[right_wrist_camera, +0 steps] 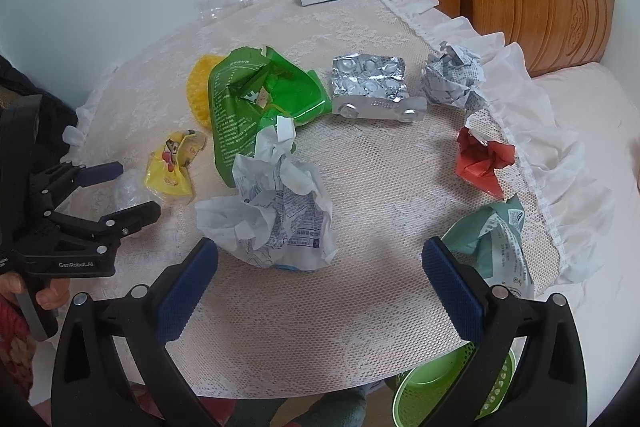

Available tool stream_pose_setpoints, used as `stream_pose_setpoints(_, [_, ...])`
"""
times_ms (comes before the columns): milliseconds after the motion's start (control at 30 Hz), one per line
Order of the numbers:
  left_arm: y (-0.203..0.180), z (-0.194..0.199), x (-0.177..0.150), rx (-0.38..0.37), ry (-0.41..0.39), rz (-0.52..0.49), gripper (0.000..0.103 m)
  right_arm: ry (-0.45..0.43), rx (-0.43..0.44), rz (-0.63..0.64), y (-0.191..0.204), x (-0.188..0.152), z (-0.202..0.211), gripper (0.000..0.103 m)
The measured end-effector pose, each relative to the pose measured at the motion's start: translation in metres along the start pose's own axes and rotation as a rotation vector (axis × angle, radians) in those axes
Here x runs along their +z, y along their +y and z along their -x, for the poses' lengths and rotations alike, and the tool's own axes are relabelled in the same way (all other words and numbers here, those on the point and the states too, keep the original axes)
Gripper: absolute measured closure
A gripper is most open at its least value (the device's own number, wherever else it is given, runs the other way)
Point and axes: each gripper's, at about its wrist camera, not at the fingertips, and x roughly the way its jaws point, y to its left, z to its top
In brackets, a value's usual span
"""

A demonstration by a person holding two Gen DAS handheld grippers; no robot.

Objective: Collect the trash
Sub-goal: 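Grasp the clear plastic bag with the left tool while the right tool grasps white crumpled paper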

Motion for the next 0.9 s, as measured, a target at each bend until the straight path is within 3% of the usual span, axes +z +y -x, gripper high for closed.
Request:
stream_pose_setpoints(100, [0.004, -0.007, -0.003, 0.002, 0.017, -0.007, 0.018, 0.013, -0.003, -0.007, -0.001, 0.001, -0.007, 0.002])
stream_pose_setpoints(233, [0.009, -0.012, -0.003, -0.028, 0.028, 0.036, 0.046, 0.022, -0.007, -0.002, 0.000, 0.003, -0.013, 0.002])
stream_pose_setpoints(333, [0.011, -0.010, -0.004, -0.030, 0.018, 0.055, 0.058, 0.023, 0.002, 0.024, 0.004, 0.007, -0.017, 0.002])
stream_pose_setpoints(467, [0.010, 0.010, -0.007, -0.021, -0.019, 0.053, 0.062, 0.044, 0.050, 0.096, 0.014, 0.010, -0.026, 0.002])
stream_pose_setpoints(567, [0.012, 0.029, -0.012, -0.013, -0.047, 0.060, 0.062, 0.089, 0.038, 0.170, 0.024, 0.012, -0.041, 0.002])
stream_pose_setpoints(733, [0.016, 0.054, -0.021, 0.005, -0.069, 0.092, 0.062, 0.079, -0.004, 0.264, 0.039, 0.013, -0.054, 0.002])
stream_pose_setpoints(800, [0.015, 0.060, -0.025, 0.021, -0.079, 0.101, 0.062, 0.080, -0.011, 0.275, 0.041, 0.013, -0.057, 0.013])
stream_pose_setpoints(833, [0.013, 0.062, -0.026, 0.028, -0.083, 0.107, 0.062, 0.087, 0.002, 0.271, 0.041, 0.013, -0.058, 0.026])
stream_pose_setpoints(900, [0.011, 0.064, -0.026, 0.031, -0.088, 0.126, 0.062, 0.083, 0.002, 0.261, 0.041, 0.013, -0.057, 0.039])
